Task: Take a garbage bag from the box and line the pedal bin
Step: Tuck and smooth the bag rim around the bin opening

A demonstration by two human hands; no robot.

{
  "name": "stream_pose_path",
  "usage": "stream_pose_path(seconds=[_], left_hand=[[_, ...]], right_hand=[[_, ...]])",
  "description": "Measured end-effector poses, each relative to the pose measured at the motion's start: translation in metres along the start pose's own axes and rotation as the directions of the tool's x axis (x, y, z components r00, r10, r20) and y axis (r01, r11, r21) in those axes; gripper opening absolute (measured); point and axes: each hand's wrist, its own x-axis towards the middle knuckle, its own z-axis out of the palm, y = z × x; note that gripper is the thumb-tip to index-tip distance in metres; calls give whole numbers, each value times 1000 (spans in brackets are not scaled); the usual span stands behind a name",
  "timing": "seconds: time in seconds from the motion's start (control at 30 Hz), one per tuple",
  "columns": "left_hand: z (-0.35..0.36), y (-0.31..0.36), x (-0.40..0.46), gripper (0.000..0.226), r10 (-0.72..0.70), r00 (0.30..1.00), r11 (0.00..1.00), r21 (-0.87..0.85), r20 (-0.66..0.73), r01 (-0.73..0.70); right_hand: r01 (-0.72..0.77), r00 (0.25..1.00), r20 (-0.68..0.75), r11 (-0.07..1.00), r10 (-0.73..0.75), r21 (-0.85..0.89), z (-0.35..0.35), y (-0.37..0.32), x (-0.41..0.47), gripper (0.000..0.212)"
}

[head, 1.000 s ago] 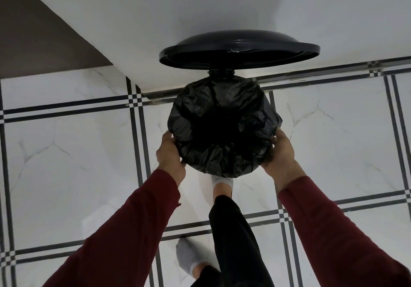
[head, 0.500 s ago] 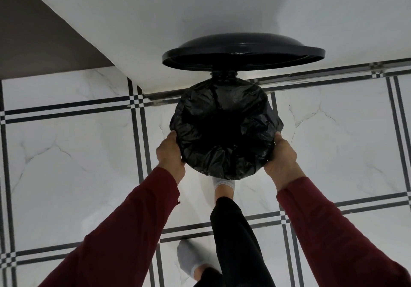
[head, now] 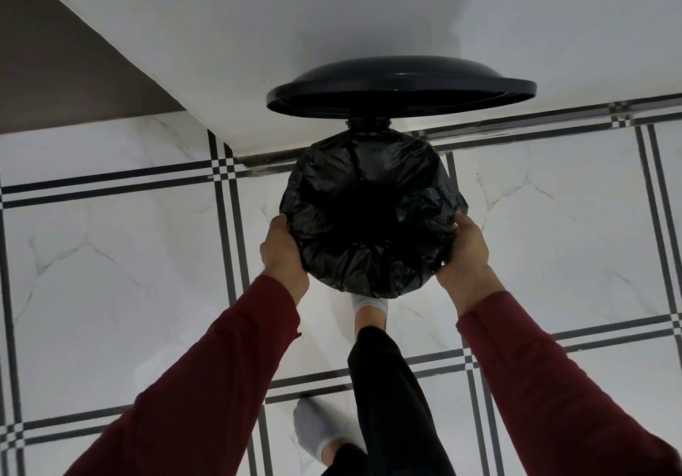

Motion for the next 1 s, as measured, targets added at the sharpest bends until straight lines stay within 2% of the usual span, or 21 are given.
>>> stream_pose_path(seconds=[0.13, 0.2, 0.23, 0.3, 0.37, 0.4, 0.47, 0.5, 0.53, 0.6, 0.63, 0.67, 0.73, 0.83, 0.9, 1.0], left_hand=[[0, -3, 1, 40, -9, 1000, 999, -32, -4, 8], [1, -2, 1, 40, -14, 1000, 999, -31, -9, 13], [2, -2, 1, 40, -16, 1000, 1000, -25, -12, 15], [0, -2, 2, 39, -14, 1000, 1000, -9, -13, 14], [0, 1, 4, 42, -7, 1000, 999, 36, -24, 8], [1, 3, 6, 47, 18, 998, 993, 118, -64, -11], [1, 7, 10, 60, 157, 960, 911, 408, -233, -50], [2, 10, 10, 59, 277, 921, 853, 511, -275, -104], [2, 13, 9, 52, 390, 888, 809, 552, -243, -204], [5, 15, 9, 36, 547, 834, 721, 546, -71, -427], [6, 17, 10, 32, 592, 806, 675, 551, -9, -491], [7, 20, 12, 32, 617, 786, 638, 566, 29, -522], [12, 30, 17, 35, 598, 798, 626, 581, 70, -520], [20, 42, 27, 35, 472, 874, 671, 596, 115, -440], [21, 46, 36, 30, 440, 880, 596, 675, 178, -434], [23, 54, 45, 29, 393, 894, 584, 691, 217, -425]], right_hand=[[-42, 996, 81, 999, 40, 25, -3, -3, -2, 46], [-112, 989, 94, 994, 110, 12, -2, -9, -1, 34], [-158, 985, 62, 987, 160, -35, 0, -12, -1, 30], [-246, 969, -12, 958, 247, -150, 2, -18, -2, 43], [-274, 961, -40, 935, 272, -225, 2, -25, -4, 53], [-260, 965, -43, 922, 259, -286, 1, -29, -6, 54], [-140, 989, -40, 856, 139, -498, -2, -34, -12, 45], [-28, 999, -43, 794, 3, -607, -5, -34, -13, 38], [106, 979, -50, 708, -196, -698, -8, -33, -12, 35], [365, 830, 27, 505, -558, -783, -12, -30, -13, 32], [455, 762, 104, 414, -640, -789, -11, -27, -11, 28], [515, 725, 188, 340, -662, -787, -9, -25, -9, 26], [556, 728, 295, 281, -619, -782, 0, -23, -4, 25], [497, 794, 255, 349, -551, -794, 16, -32, 6, 29], [400, 872, 196, 423, -448, -813, 24, -44, 14, 39], [256, 966, 187, 729, -177, -635, 30, -58, 28, 54]])
